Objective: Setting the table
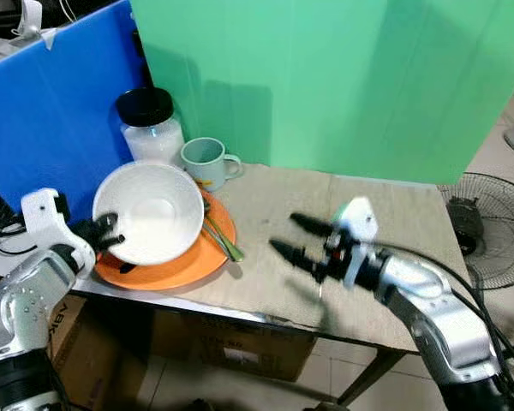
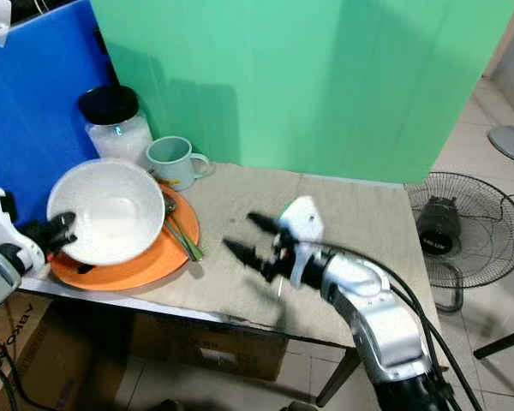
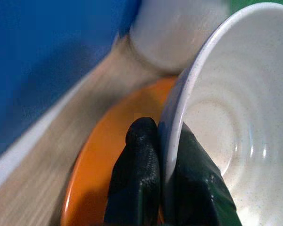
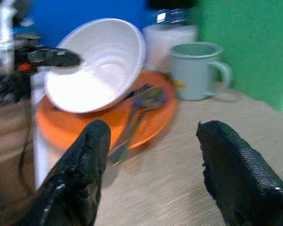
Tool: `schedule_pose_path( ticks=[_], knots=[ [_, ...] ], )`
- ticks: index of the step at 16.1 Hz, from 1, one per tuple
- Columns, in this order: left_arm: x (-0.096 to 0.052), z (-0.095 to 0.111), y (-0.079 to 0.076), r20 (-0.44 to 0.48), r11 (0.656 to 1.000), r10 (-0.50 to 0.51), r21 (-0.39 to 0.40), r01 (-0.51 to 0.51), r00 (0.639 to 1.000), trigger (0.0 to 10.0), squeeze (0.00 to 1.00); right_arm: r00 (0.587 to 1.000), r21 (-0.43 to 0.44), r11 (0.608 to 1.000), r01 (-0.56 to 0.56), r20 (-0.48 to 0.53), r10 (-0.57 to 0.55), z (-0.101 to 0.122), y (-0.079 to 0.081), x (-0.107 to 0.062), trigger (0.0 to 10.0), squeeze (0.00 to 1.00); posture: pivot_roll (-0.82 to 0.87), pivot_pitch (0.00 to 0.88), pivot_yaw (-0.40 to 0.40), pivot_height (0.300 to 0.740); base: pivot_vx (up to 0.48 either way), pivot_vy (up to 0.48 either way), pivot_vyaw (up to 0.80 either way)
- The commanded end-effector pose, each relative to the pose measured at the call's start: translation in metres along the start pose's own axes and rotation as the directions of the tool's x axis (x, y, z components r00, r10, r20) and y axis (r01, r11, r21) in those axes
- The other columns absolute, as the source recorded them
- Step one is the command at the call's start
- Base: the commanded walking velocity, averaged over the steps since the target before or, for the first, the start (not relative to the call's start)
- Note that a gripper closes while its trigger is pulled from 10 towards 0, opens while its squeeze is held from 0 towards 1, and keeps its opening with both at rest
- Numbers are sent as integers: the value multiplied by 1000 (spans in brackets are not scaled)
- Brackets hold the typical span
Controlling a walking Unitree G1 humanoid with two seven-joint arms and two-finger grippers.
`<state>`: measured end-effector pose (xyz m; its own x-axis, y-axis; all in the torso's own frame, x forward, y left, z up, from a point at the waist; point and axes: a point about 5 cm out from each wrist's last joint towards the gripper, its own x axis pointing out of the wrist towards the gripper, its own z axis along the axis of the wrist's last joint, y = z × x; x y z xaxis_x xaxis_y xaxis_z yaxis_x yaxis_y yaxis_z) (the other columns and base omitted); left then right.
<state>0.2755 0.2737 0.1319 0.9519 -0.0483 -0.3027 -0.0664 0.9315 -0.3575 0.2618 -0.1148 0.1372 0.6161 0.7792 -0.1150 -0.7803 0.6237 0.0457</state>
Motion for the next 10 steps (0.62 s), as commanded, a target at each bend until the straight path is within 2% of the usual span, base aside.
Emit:
schedule_pose_path(
  ticks=[1,2,3,5,6,7,9,10],
  knots=[
    [-2,10,-4,63,1000,-1,25,0,998,0,0,1000,33,999,25,11,-26,1,-4,1,10000,1000,-4,0,59,740,0,0,0],
    [-1,18,-14,145,999,-31,45,25,989,0,0,998,110,993,47,43,-52,3,-1,10,10000,1000,-6,0,60,740,0,0,0],
    [-2,20,-15,156,998,-36,49,28,987,0,0,997,122,991,46,50,-53,4,0,12,10000,1000,-6,0,60,740,0,0,0],
    [-1,27,-43,210,981,-155,146,126,965,0,0,996,225,974,37,67,-54,8,10,31,10000,1000,-4,0,58,740,0,0,0],
    [0,27,-57,218,965,-215,195,174,952,0,0,995,271,962,18,89,-43,12,16,40,10000,1000,0,0,57,740,0,0,0],
    [0,26,-64,223,958,-240,210,194,945,0,0,994,286,958,7,98,-37,13,19,43,10000,1000,0,0,57,740,0,0,0],
    [2,20,-91,204,916,-342,289,277,917,0,0,993,339,941,5,111,-46,17,23,52,10000,1000,3,0,56,740,0,0,0],
    [3,16,-100,194,898,-378,313,308,905,0,0,992,365,931,13,115,-59,18,23,53,10000,1000,2,0,57,740,0,0,0]
  ],
)
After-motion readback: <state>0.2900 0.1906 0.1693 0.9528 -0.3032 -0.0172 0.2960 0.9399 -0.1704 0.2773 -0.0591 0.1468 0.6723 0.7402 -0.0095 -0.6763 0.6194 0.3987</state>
